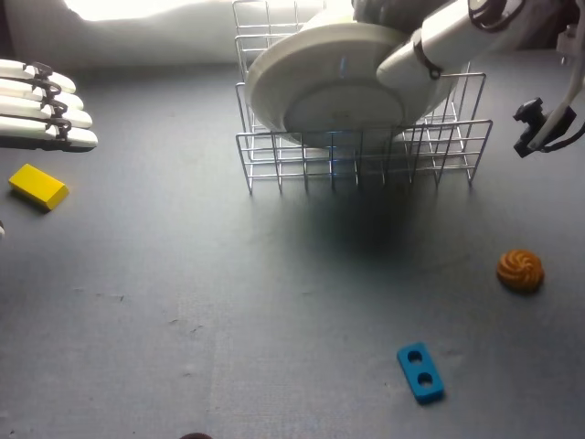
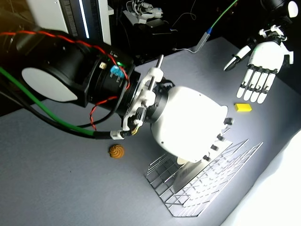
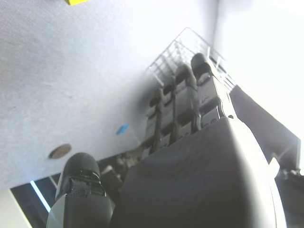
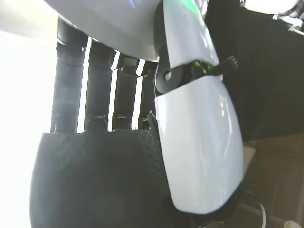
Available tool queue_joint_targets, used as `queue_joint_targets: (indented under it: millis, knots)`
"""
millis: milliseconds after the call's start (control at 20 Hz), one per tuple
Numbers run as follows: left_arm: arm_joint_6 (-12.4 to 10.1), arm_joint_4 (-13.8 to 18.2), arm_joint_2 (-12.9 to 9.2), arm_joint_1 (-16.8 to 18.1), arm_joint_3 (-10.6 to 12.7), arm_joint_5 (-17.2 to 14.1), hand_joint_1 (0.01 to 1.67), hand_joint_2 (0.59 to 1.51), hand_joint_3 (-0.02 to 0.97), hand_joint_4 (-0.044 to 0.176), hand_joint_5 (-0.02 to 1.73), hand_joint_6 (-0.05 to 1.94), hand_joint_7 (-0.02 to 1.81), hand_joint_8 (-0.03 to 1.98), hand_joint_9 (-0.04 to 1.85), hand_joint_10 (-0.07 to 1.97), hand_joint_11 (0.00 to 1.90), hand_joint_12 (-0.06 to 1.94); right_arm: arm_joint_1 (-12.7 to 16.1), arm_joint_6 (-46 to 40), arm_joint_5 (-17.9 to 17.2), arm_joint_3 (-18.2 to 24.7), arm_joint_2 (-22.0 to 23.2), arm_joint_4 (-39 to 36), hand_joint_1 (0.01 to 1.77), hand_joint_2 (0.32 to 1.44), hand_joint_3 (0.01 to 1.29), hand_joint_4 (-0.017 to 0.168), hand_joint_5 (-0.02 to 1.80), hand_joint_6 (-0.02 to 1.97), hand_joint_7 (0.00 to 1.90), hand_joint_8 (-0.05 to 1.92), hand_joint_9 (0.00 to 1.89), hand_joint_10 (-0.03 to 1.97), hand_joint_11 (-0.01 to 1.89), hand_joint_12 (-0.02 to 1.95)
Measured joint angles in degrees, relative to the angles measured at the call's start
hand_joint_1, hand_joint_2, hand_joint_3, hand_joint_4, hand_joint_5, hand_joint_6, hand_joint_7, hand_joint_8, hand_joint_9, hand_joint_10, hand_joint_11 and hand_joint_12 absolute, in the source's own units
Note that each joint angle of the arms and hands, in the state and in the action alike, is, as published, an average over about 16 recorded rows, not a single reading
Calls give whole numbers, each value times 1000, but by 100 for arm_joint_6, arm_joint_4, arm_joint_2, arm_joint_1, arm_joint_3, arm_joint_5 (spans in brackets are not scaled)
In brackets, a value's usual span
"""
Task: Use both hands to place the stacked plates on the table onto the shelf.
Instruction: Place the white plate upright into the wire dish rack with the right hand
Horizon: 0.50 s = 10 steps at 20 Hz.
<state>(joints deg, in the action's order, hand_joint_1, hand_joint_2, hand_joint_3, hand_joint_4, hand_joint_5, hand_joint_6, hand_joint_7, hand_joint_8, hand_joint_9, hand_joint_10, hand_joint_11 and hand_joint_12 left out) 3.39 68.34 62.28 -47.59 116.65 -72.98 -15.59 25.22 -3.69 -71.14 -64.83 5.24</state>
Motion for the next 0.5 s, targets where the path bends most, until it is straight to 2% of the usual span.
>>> queue_joint_targets:
  millis: [100, 250, 500]
  knots:
    - [0, 1, -6, -1, -11, 2, 14, 1138, 18, 7, 122, 14, 137, 2, 122, 16, 16, 258, -88, 31, -72, -66, -33, 2, 1347, 1011, 10, -8, 907, 948, 995, 801, 994, 1023, 906, 1180]
    - [0, 6, -11, -1, -22, 5, 14, 1138, 18, 7, 126, 14, 141, 1, 122, 16, 16, 255, -205, 80, -172, -145, -70, 2, 1316, 1019, 10, -8, 898, 936, 1007, 674, 1026, 845, 893, 1161]
    - [-9, 19, -15, -3, -34, 6, 14, 1138, 18, 7, 132, 14, 146, 1, 123, 16, 16, 261, -340, 153, -325, -220, -111, 1, 1231, 1027, 10, -6, 881, 680, 1026, 425, 1064, 511, 843, 1122]
